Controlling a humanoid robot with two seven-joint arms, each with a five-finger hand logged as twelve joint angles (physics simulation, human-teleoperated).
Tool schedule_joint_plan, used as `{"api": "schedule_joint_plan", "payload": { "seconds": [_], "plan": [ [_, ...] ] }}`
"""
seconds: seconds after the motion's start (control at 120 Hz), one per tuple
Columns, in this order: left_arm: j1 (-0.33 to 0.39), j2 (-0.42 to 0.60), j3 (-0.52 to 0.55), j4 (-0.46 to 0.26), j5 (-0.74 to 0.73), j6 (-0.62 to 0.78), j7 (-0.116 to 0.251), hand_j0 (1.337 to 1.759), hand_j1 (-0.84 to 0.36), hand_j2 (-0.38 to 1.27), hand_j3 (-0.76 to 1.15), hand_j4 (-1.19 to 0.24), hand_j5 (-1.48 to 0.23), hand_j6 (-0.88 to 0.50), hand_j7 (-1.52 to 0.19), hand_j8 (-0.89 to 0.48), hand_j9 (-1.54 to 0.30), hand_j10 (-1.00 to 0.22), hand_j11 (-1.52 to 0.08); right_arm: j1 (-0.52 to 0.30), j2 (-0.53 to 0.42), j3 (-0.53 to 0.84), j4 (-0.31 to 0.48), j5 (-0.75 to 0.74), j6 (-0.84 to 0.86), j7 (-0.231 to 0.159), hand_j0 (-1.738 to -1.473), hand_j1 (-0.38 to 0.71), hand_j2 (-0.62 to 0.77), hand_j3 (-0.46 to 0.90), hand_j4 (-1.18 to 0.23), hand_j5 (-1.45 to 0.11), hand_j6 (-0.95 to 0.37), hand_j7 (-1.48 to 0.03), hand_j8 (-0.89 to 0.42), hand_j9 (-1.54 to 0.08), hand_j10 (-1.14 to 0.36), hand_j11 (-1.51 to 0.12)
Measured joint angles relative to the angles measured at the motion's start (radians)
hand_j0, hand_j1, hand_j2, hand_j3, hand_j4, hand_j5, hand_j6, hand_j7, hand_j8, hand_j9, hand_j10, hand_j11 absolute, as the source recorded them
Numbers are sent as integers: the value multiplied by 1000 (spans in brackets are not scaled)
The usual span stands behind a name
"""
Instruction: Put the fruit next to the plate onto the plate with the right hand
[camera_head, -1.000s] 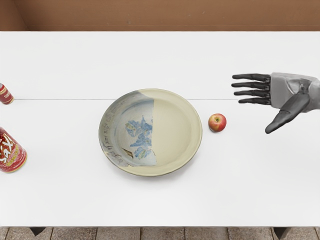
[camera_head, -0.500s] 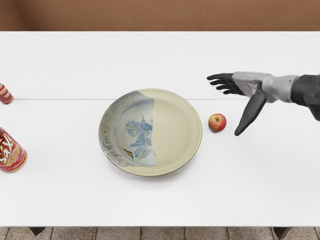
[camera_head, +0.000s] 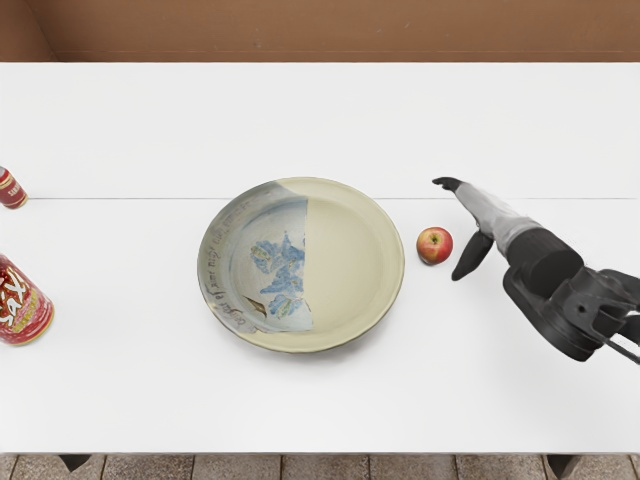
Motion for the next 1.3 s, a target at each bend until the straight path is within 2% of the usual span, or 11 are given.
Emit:
{"api": "schedule_joint_plan", "payload": {
  "seconds": [0.292,0.45,0.875,0.967,1.3],
  "plan": [
    [1,0,0,0,0,0,0,1658,73,46,0,-230,-299,-230,-299,-230,-299,-230,-299,-3,62,-18,-47,-25,-18,-4,-1658,-70,-44,0,-237,-305,-239,-304,-238,-305,-237,-305],
    [0,0,0,0,0,0,0,1658,73,46,0,-230,-299,-229,-299,-229,-299,-229,-299,-5,68,-19,-53,-26,-20,-4,-1658,23,-59,0,-314,-406,-316,-405,-315,-405,-314,-405],
    [0,0,0,0,0,0,0,1658,73,46,0,-229,-299,-229,-299,-229,-299,-229,-299,-8,87,-29,-55,-22,-18,-4,-1658,193,-76,0,-458,-596,-460,-594,-431,-596,-458,-596],
    [0,0,0,0,0,0,0,1658,73,46,0,-229,-299,-229,-299,-229,-299,-229,-299,-5,87,-29,-54,-17,-16,-4,-1657,215,-5,0,-493,-652,-484,-646,-385,-648,-479,-649],
    [0,0,0,0,0,0,0,1658,73,46,0,-229,-299,-229,-299,-229,-299,-229,-299,4,83,-15,-53,17,-10,-4,-1657,223,176,0,-558,-743,-530,-734,-420,-747,-526,-746]
  ]
}}
